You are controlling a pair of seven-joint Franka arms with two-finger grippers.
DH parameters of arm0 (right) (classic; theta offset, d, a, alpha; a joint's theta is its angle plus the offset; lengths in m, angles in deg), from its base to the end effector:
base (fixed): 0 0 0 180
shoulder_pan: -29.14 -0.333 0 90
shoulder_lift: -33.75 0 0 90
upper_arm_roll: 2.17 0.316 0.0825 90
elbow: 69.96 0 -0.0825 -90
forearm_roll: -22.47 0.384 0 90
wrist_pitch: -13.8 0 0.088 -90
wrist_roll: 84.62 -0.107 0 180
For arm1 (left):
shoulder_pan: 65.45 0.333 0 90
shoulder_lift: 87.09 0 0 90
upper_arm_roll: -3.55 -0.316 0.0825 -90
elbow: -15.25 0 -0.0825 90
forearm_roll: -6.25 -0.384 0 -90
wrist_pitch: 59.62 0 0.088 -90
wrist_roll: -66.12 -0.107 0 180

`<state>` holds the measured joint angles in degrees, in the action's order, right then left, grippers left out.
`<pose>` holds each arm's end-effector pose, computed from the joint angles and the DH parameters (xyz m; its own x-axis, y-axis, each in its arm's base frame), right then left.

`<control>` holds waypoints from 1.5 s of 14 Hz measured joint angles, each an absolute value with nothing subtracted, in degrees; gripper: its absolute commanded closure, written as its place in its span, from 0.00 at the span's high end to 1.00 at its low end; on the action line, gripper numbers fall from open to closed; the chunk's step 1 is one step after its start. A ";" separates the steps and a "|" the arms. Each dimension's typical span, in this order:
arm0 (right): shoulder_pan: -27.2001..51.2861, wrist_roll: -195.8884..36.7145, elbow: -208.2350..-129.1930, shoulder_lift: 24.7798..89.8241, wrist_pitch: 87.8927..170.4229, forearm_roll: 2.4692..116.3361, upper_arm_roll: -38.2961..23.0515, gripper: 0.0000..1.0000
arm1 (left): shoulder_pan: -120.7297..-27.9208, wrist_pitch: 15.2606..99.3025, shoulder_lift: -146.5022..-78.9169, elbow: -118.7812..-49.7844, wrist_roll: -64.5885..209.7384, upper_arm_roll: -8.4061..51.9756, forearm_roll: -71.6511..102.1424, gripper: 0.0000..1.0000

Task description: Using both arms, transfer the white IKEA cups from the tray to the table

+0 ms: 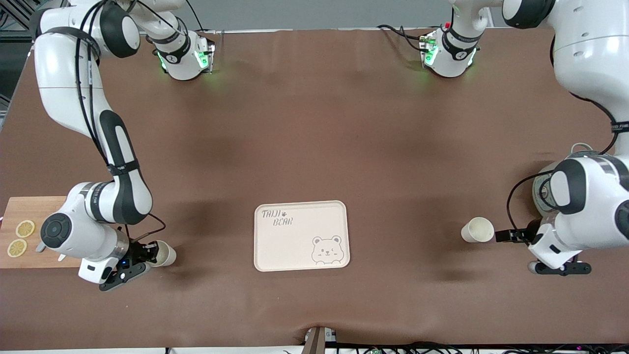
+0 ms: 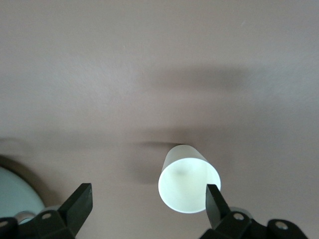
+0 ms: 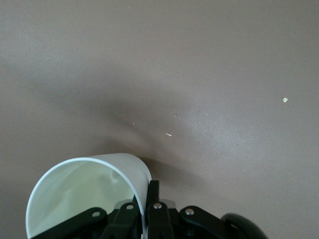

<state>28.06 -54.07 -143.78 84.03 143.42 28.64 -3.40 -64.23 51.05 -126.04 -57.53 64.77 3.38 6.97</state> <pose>0.7580 0.0050 0.2266 0.8837 0.4529 0.1182 0.4576 -0.8891 -0.0145 0.7359 0.0165 0.3528 0.9998 0.0045 -0.0183 0.0047 -0.9999 0.0102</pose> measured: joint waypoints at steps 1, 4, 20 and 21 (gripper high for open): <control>28.06 -54.02 -143.83 84.22 143.80 28.64 -3.40 0.00 | -64.25 51.00 -124.68 -57.48 64.77 3.41 6.97 1.00; 28.06 -53.95 -143.85 84.58 144.22 28.64 -3.39 0.00 | -64.25 48.02 -120.62 -57.46 64.77 3.48 6.97 1.00; 28.73 -53.96 -142.05 84.43 144.65 28.66 -3.34 1.00 | -64.30 23.71 -99.84 -57.47 68.00 4.63 6.97 1.00; 28.73 -53.96 -141.84 83.96 143.62 28.66 -3.29 1.00 | -64.30 22.68 -98.84 -57.49 68.06 4.80 6.97 1.00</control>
